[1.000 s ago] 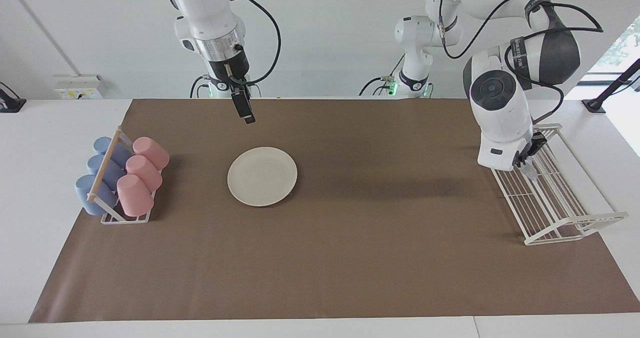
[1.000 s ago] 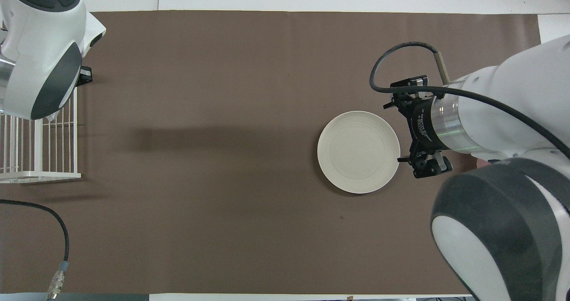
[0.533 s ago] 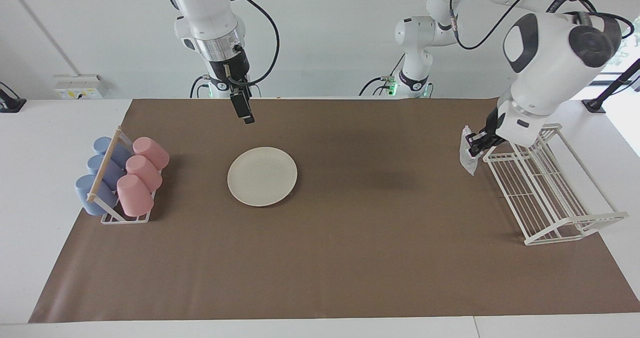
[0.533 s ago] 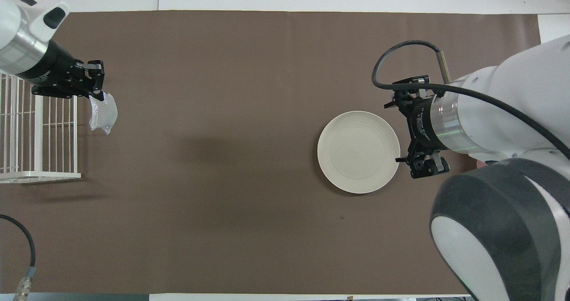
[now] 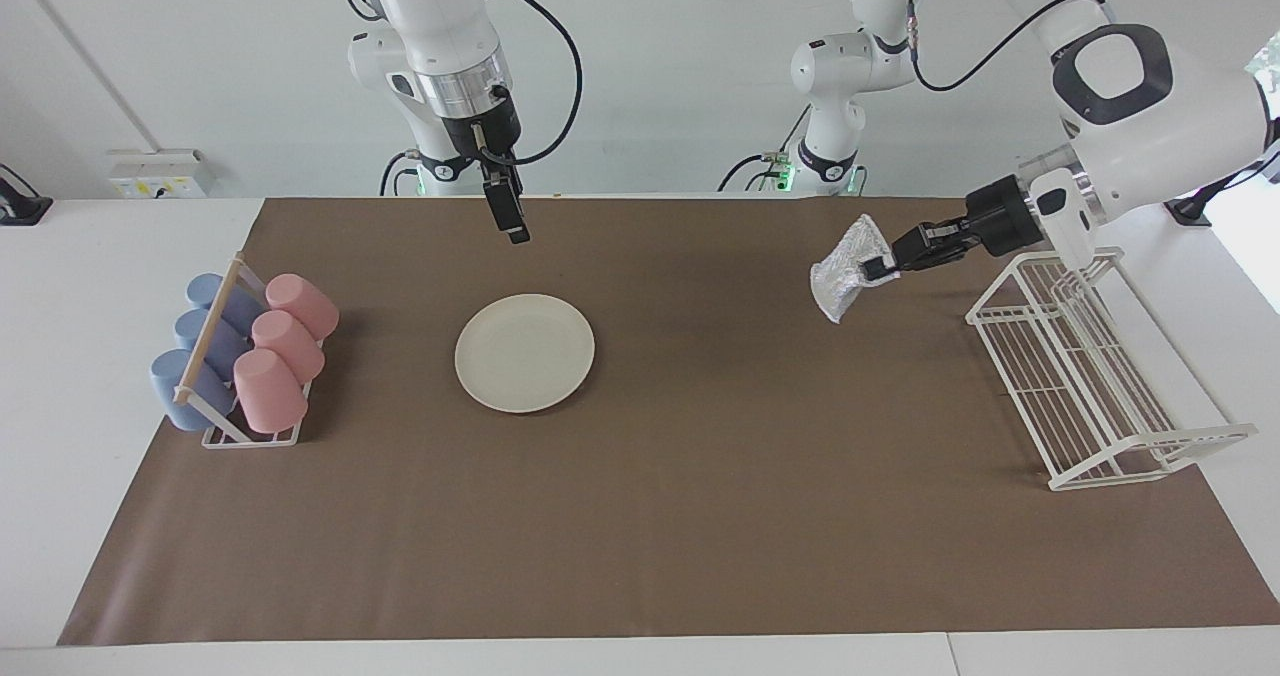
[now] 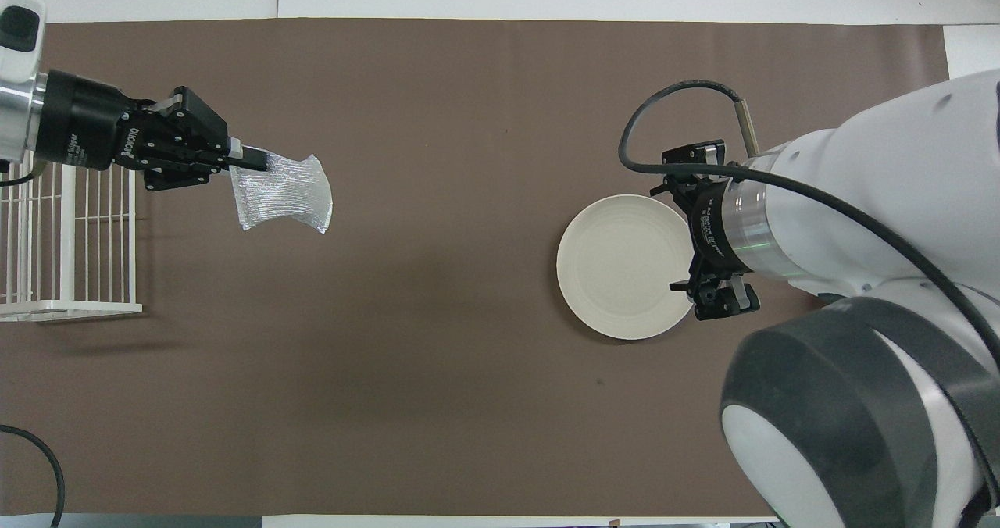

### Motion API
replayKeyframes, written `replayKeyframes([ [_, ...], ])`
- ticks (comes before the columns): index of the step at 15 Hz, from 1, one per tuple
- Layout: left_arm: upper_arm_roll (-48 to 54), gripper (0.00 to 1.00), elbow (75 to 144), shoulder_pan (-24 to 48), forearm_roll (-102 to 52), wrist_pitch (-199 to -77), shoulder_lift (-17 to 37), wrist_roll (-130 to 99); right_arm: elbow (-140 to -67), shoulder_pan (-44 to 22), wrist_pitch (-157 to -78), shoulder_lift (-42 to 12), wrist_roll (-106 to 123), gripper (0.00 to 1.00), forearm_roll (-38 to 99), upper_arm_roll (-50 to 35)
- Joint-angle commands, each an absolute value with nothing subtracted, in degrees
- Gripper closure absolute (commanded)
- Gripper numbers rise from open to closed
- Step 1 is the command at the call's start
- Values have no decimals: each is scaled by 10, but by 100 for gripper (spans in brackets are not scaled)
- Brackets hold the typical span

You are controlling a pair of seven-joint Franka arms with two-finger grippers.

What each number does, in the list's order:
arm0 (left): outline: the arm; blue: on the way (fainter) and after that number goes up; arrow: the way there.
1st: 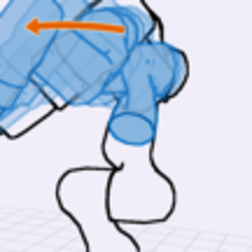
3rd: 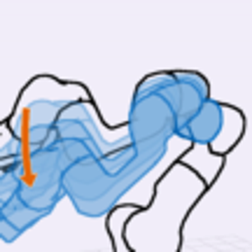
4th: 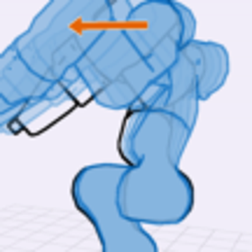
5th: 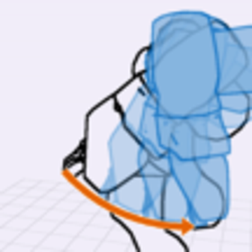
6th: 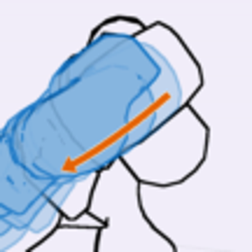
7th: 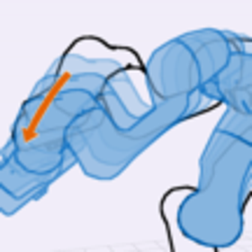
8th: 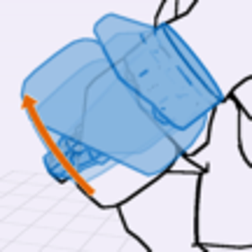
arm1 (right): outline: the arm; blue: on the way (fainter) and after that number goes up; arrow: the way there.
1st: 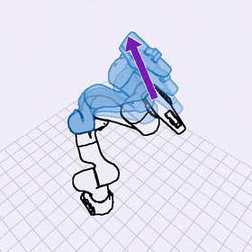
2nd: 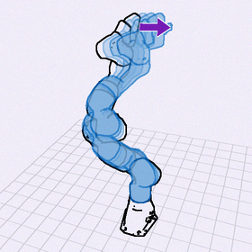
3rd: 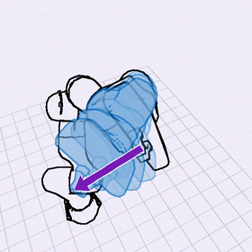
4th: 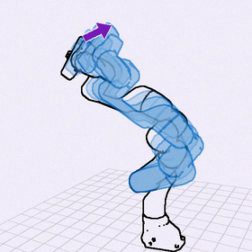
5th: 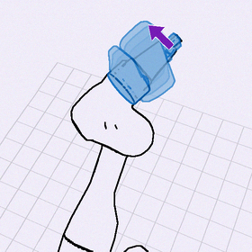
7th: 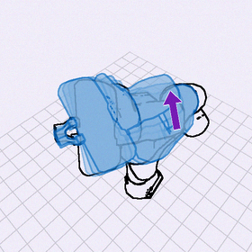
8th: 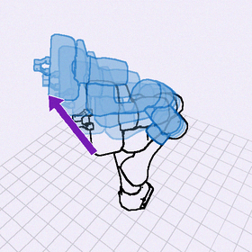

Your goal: Wipe plate with sponge

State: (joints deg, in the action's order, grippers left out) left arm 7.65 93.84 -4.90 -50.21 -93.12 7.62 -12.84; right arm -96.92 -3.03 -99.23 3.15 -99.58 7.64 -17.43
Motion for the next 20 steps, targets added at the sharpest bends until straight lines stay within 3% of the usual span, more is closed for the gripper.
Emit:
replayKeyframes([
  [1,78,100,1113,-38,-642,-1005,-27,-52,-965,-46,-977,7,-986,0,73,-175],
  [5,79,100,1186,-4,-757,-1039,-45,35,-862,-81,-928,-71,-987,0,52,-175],
  [9,79,100,1290,54,-862,-1106,-86,154,-820,-137,-926,-127,-988,0,32,-172],
  [14,79,100,1306,82,-924,-1118,-78,189,-737,-192,-880,-192,-1017,0,7,-167],
  [20,79,100,1332,140,-1002,-1189,-83,226,-728,-219,-892,-196,-1049,0,11,-172],
])
